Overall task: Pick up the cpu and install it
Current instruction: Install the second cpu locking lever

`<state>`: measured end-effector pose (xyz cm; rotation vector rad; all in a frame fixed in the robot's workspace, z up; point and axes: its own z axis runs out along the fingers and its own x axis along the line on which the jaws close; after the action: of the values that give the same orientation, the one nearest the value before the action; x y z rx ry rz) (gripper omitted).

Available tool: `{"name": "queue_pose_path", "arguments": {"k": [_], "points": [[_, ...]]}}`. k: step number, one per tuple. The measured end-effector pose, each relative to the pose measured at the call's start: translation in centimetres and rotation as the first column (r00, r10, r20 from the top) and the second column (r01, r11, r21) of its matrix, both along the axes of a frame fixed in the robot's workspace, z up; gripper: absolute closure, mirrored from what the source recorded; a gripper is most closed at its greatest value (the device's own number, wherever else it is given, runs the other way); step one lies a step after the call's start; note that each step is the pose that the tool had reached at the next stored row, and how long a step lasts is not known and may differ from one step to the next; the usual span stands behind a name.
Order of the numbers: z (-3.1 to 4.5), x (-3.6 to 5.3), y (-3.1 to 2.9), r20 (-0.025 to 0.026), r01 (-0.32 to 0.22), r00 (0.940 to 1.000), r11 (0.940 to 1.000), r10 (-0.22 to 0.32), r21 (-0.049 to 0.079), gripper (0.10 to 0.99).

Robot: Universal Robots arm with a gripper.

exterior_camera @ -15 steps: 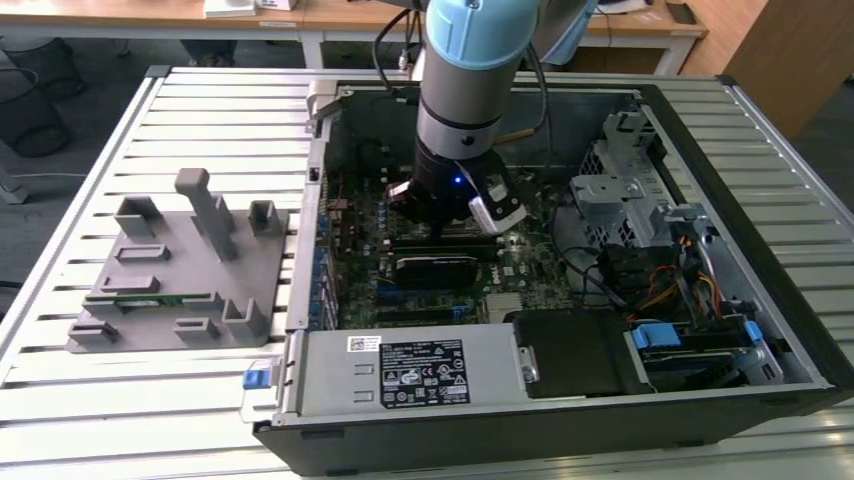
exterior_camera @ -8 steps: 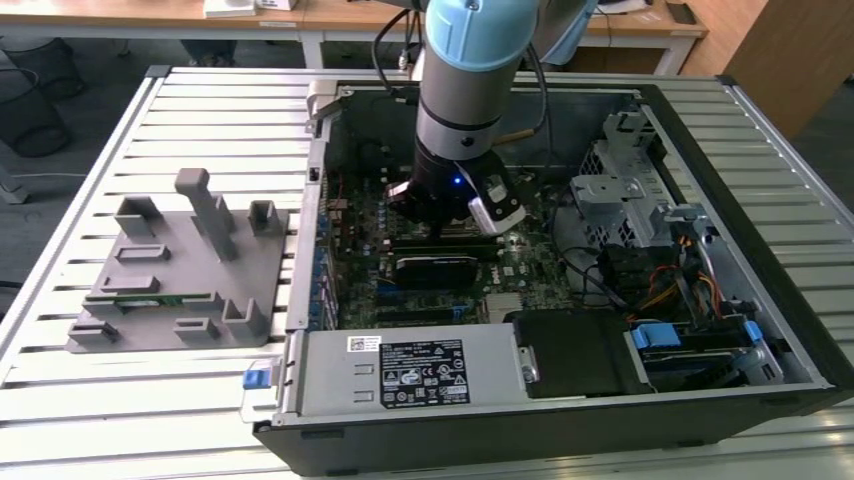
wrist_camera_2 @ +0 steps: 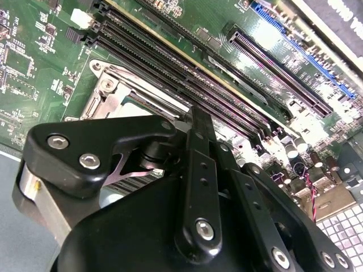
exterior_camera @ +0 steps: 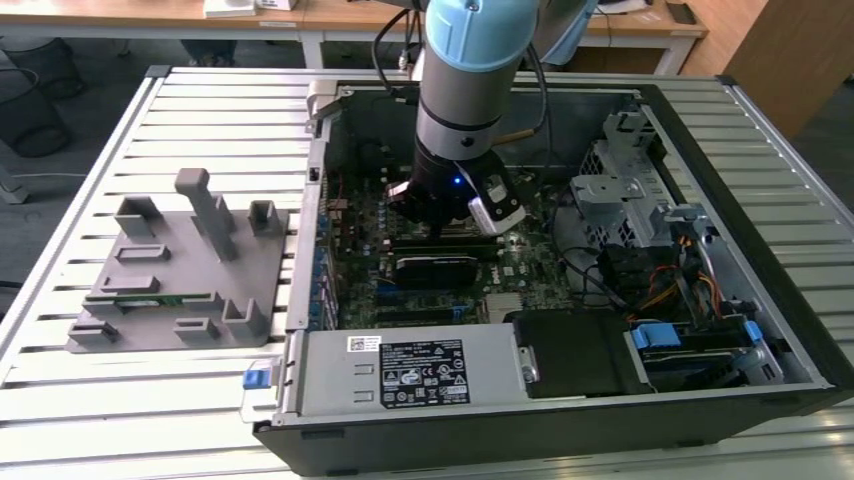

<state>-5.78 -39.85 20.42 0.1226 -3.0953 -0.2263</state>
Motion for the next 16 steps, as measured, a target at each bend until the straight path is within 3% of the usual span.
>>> {"name": "queue_pose_path", "arguments": {"k": [16], "points": [[0.0, 0.0, 0.0, 0.0, 0.0, 1.0, 1.0, 0.0, 0.005, 0.98]]}}
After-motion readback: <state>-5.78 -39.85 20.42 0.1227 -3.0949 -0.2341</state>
